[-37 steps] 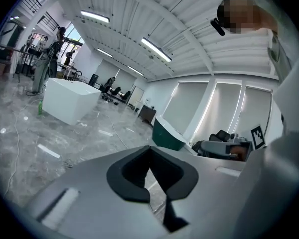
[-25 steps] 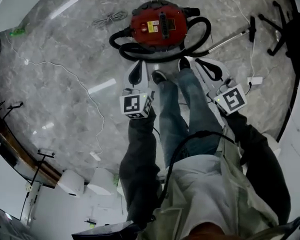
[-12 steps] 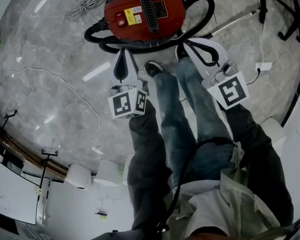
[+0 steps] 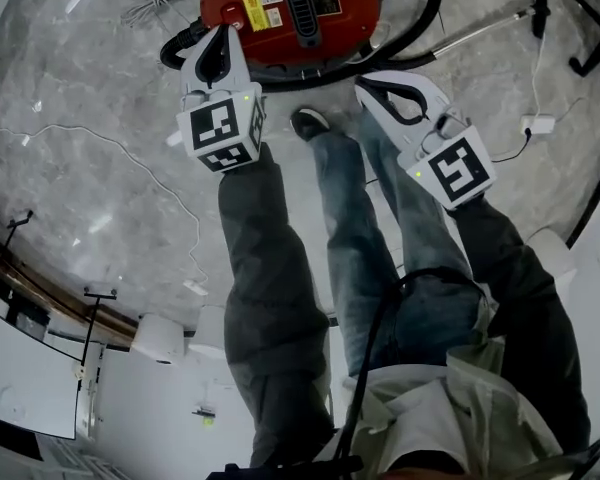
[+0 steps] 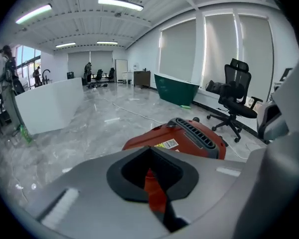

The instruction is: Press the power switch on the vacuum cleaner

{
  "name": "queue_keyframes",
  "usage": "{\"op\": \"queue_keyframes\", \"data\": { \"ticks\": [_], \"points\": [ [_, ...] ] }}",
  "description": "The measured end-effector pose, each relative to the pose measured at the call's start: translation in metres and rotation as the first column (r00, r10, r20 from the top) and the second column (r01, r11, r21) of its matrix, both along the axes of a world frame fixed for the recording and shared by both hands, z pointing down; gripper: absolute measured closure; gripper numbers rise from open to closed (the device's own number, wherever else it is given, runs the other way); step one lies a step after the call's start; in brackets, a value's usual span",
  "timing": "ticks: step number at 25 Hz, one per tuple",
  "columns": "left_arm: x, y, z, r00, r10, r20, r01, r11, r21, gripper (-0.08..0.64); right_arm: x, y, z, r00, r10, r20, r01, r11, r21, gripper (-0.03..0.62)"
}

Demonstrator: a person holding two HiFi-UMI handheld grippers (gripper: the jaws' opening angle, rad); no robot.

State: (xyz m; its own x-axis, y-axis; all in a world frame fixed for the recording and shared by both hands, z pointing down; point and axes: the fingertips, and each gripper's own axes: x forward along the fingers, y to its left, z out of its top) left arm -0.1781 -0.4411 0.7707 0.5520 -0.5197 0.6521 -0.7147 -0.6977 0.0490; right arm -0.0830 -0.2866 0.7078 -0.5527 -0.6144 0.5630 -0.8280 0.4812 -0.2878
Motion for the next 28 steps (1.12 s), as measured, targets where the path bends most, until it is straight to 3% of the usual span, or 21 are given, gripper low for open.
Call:
{"op": "queue_keyframes", "data": {
  "ticks": [3, 9, 21, 28],
  "points": [
    [0.000, 0.002, 0.018, 1.000, 0.016, 0.027, -0.015, 0.999, -0.043, 0.561, 0.000, 0.010, 0.005, 1.000, -0.018, -0.005, 0.018, 1.000, -0.013, 0.592],
    [-0.004, 0.007, 0.029, 0.999, -0.053, -0.002, 0.052, 0.994, -0.099, 0.560, 0.008, 0.010, 0.010, 1.000, 0.027, 0.006, -0.027, 0.999, -0.039, 0.592],
    [0.001, 0.009, 0.032, 0.988, 0.116, 0.103, -0.100, 0.983, -0.152, 0.560, -0.008, 0.003, 0.004, 1.000, 0.001, 0.021, -0.001, 1.000, -0.016, 0.592],
    [0.000, 0.006, 0.031, 0.986, 0.125, 0.107, -0.098, 0.969, -0.226, 0.560, -0.010, 0.010, 0.004, 0.999, -0.035, 0.023, 0.035, 0.999, -0.014, 0.592]
  ]
}}
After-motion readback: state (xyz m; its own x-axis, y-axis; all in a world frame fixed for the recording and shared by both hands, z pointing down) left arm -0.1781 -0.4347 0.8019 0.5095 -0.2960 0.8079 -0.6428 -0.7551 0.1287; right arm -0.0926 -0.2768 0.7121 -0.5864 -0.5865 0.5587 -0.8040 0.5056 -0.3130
